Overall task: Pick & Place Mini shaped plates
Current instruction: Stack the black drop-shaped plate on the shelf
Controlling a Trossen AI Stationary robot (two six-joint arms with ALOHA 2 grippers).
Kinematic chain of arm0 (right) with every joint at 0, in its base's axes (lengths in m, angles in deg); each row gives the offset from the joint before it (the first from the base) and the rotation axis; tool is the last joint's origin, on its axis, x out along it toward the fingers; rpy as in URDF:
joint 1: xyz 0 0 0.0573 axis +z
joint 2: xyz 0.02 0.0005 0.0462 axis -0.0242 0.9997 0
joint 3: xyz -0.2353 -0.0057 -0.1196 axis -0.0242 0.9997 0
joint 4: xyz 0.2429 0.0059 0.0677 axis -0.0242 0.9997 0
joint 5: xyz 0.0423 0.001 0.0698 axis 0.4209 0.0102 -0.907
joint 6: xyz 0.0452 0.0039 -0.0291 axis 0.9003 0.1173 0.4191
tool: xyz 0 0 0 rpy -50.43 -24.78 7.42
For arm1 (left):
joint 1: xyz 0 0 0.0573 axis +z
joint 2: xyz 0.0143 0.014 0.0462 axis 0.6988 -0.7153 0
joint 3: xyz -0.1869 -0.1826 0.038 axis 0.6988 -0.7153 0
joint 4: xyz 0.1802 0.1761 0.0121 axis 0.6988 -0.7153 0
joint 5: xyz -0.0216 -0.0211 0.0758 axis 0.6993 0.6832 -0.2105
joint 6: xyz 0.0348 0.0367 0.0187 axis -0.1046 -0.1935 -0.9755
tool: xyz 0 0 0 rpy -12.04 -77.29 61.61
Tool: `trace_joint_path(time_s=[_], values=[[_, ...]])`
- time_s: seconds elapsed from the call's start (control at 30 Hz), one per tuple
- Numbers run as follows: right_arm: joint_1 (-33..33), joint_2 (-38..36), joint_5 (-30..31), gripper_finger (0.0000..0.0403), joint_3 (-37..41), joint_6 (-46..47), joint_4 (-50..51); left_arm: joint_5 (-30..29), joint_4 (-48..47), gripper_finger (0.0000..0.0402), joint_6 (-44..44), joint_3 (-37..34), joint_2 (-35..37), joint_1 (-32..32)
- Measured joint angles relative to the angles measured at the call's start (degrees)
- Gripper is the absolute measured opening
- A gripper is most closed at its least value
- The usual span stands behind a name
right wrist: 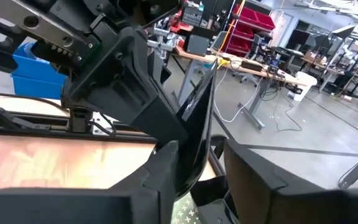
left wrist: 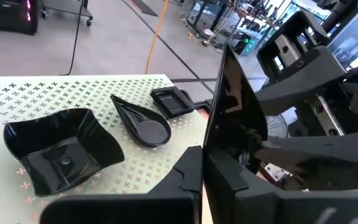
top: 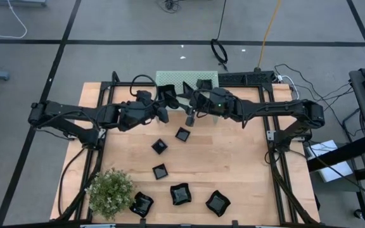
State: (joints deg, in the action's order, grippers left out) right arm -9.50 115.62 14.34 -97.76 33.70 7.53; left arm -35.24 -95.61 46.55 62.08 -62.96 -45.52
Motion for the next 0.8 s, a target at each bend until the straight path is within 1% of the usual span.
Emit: trace_joint_path(time_s=[0.17, 0.3, 0.63, 0.7, 0.8], values=[[0.0, 0.0, 0.1, 0.0059, 0.0, 0.0, 0.1, 0.1, 0.4, 0.0026, 0.0, 0.0, 0.0, 0.0], [0.0, 0.0, 0.3, 0.0011, 0.0, 0.4, -0.1, 0.4, 0.3, 0.0029, 0.0, 0.0, 0.0, 0.0], [-0.1, 0.0, 0.6, 0.0003, 0.0, 3.0, -0.1, 0.4, 1.2, 0.0033, 2.6, 0.0, 0.0, 0.0], [-0.1, 0.0, 0.7, 0.0002, 0.0, 3.0, 0.0, 0.4, 1.3, 0.0042, 3.4, 0.0, 0.0, -0.1], [-0.1, 0.0, 0.7, 0.0001, 0.0, 3.0, 0.2, 0.6, 1.9, 0.0071, 3.8, 0.1, 0.0, 0.0]])
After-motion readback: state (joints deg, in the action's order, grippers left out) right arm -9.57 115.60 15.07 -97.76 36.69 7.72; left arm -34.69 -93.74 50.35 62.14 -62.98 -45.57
